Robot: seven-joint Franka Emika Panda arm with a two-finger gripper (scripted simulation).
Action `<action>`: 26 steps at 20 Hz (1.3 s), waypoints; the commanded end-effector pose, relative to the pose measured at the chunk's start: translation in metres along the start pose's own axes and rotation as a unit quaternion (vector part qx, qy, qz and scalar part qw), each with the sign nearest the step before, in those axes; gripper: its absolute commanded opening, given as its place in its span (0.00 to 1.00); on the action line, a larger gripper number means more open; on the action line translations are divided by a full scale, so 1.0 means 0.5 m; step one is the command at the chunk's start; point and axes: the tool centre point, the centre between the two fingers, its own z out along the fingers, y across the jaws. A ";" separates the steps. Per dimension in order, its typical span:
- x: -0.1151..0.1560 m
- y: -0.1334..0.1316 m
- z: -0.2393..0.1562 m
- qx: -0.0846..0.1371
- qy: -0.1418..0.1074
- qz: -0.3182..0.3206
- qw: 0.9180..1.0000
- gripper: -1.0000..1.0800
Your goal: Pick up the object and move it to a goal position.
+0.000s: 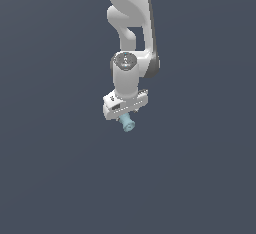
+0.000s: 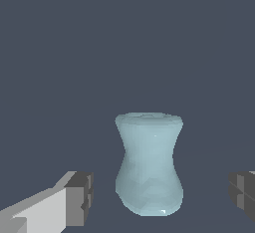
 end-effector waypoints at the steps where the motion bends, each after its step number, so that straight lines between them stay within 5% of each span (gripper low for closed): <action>1: 0.000 0.000 0.000 0.000 0.000 0.000 1.000 0.96; 19: -0.001 -0.001 0.101 0.000 0.000 -0.002 1.000 0.96; 20: -0.001 -0.001 0.101 0.000 0.000 -0.002 1.000 0.00; 26: -0.001 -0.001 0.101 0.000 0.000 -0.002 1.000 0.00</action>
